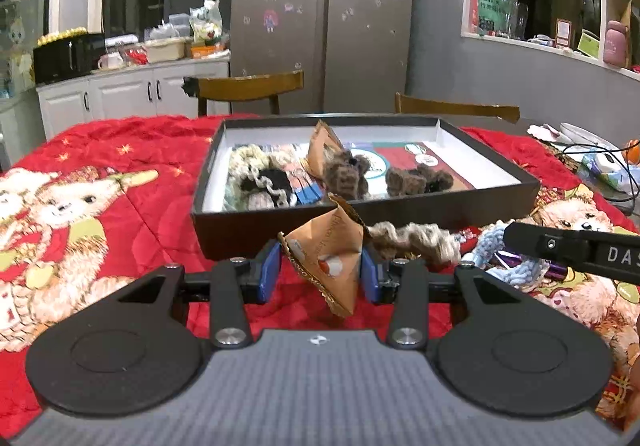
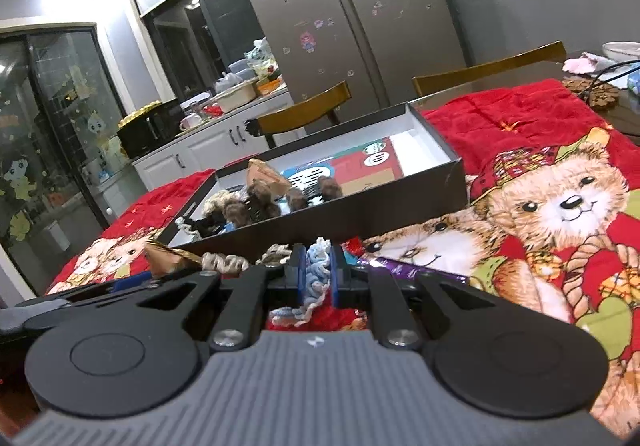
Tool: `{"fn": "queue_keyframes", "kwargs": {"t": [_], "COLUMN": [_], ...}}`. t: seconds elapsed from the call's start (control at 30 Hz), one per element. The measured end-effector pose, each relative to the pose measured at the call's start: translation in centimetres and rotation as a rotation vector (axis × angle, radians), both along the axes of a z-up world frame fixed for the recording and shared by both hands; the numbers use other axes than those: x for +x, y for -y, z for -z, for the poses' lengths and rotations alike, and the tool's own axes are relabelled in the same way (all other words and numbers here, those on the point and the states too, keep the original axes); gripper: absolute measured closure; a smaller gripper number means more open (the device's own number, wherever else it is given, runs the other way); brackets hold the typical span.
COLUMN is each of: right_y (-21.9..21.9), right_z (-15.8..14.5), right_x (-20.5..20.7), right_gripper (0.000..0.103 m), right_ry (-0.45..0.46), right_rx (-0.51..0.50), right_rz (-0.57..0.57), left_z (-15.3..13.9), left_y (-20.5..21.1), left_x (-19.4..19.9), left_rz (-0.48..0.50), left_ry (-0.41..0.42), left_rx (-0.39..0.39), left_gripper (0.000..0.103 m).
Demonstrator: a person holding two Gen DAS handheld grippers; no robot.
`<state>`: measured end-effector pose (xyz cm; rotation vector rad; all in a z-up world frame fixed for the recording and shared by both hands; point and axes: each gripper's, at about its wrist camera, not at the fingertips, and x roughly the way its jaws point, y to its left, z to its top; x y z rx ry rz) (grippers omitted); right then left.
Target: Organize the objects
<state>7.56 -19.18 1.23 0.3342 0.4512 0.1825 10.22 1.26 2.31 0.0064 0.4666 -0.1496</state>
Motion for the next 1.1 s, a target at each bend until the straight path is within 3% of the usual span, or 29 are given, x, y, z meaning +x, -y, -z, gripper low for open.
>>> {"fn": "queue_keyframes", "kwargs": {"t": [0.33, 0.6, 0.83, 1.1], "right_y": [0.4, 0.3, 0.9, 2.2], "right_z": [-2.2, -5.6, -7.9, -9.4], "right_x": [0.5, 1.5, 4.3, 8.4], "right_gripper": [0.089, 0.089, 0.089, 0.089], "right_ry": [-0.011, 0.071, 0.093, 0.108], "right_rx": [0.038, 0.061, 0.101, 0.146], "right_rz": [-0.025, -0.046, -0.041, -0.011], "left_z": [-3.0, -6.0, -9.1, -11.6], "left_y": [0.2, 0.3, 0.6, 1.1], "left_x": [-1.3, -1.2, 0.9, 4.8], "left_rz": [-0.013, 0.001, -0.026, -0.023], "left_ry": [0.050, 0.106, 0.128, 0.118], "left_rx": [0.002, -0.054, -0.074, -0.163], "left_gripper": [0.055, 0.055, 0.055, 0.055]}}
